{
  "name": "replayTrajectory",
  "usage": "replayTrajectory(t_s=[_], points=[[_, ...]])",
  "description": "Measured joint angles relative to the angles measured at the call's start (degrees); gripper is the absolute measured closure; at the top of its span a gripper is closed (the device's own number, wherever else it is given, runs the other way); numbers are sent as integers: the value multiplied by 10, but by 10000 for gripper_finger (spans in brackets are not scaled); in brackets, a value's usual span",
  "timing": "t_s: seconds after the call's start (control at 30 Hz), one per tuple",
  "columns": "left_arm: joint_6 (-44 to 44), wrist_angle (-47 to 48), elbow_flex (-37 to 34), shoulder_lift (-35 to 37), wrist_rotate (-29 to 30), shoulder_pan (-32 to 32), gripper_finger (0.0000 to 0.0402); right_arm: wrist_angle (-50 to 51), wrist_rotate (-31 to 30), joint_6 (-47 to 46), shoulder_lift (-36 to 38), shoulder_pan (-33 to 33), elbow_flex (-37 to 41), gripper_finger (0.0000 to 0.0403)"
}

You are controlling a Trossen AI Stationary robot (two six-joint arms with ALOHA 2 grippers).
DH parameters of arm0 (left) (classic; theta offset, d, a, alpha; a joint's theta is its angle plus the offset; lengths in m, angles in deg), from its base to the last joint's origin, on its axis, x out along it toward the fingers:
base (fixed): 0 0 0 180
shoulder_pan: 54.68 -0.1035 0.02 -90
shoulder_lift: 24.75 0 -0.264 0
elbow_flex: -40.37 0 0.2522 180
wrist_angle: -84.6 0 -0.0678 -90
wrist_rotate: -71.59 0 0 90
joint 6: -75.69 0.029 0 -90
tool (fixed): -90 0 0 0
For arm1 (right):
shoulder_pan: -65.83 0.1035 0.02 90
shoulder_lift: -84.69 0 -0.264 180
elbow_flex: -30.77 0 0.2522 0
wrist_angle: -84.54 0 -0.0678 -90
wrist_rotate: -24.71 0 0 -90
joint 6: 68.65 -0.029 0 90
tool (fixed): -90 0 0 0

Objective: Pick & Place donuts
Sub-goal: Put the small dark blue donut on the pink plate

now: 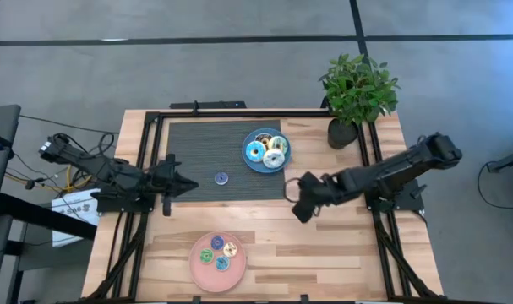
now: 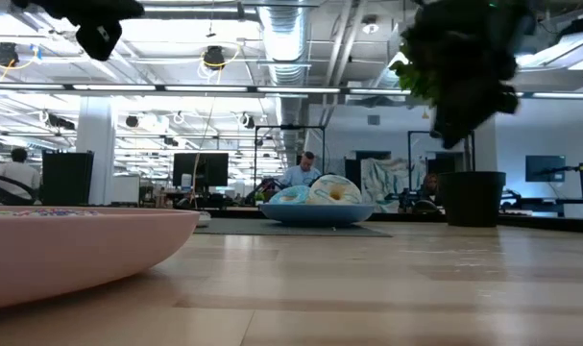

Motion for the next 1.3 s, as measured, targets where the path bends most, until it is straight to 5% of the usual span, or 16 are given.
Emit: replayTrajectory(t_s=[0.23,0.47,0.7,1.07,1.3], points=[[-50,-30,13,-75,-5,-25,337,-38,-16,-47,54,61,90,394],[-41,1,112,-244,4,-129,216,-1,-21,-8,140,65,148,377],[-104,163,247,-411,-92,-233,125,-6,-24,63,241,50,235,401],[-146,182,297,-571,-111,-268,108,-20,-24,188,325,1,297,400],[-296,201,297,-648,-120,-300,111,-26,-4,222,326,-33,298,402]])
